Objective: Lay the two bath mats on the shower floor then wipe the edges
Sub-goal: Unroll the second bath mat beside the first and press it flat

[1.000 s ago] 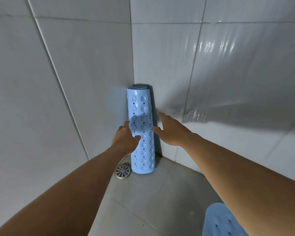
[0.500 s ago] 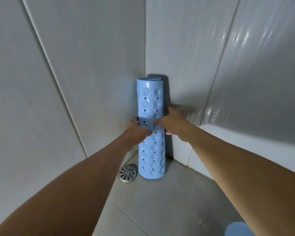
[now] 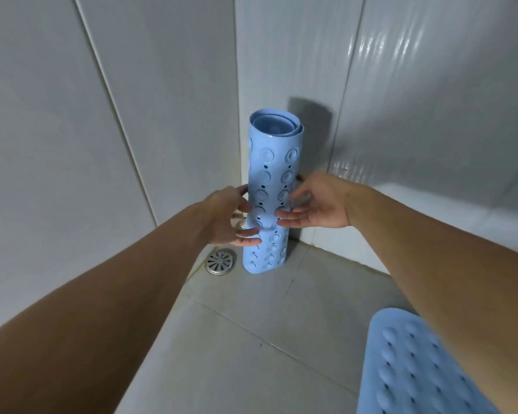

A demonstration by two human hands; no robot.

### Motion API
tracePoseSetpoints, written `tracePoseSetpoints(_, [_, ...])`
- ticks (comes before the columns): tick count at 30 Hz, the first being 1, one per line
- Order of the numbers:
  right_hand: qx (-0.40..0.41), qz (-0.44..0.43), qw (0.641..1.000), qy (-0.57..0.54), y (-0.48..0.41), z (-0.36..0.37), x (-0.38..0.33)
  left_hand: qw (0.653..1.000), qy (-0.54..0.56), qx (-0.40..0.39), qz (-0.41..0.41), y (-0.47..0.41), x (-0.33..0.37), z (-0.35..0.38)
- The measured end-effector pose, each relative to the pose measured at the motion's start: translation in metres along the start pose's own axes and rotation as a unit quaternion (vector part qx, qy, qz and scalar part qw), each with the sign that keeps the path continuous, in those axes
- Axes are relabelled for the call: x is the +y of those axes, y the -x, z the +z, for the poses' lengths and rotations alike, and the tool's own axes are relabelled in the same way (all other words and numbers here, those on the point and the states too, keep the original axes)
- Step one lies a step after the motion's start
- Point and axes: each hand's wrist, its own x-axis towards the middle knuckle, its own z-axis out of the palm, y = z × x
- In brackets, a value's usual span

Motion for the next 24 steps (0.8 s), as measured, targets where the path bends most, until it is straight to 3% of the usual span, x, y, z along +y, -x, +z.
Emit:
tracePoseSetpoints(4, [0.001, -0.010, 0.997, -0.071, 0.040, -0.013, 0.022, 0.990, 0.132, -0.036, -0.013, 0.019, -0.018, -0.001])
tracePoseSetpoints(11, [-0.013, -0.009, 1.000, -0.009, 0.094, -0.004, 0.053, 0.995, 0.081, -0.050, 0.037, 0.053, -0.062, 0.008])
tracePoseSetpoints(15, [-0.001, 0.003, 0.999, 0.045, 0.132, 0.005, 0.073, 0.990, 0.122, -0.061, 0.039, 0.078, -0.086, 0.015])
tracePoseSetpoints(24, [0.032, 0.050, 0.997, -0.040, 0.212, 0.007, 0.100, 0.982, 0.138, -0.126, -0.009, 0.127, -0.117, 0.044])
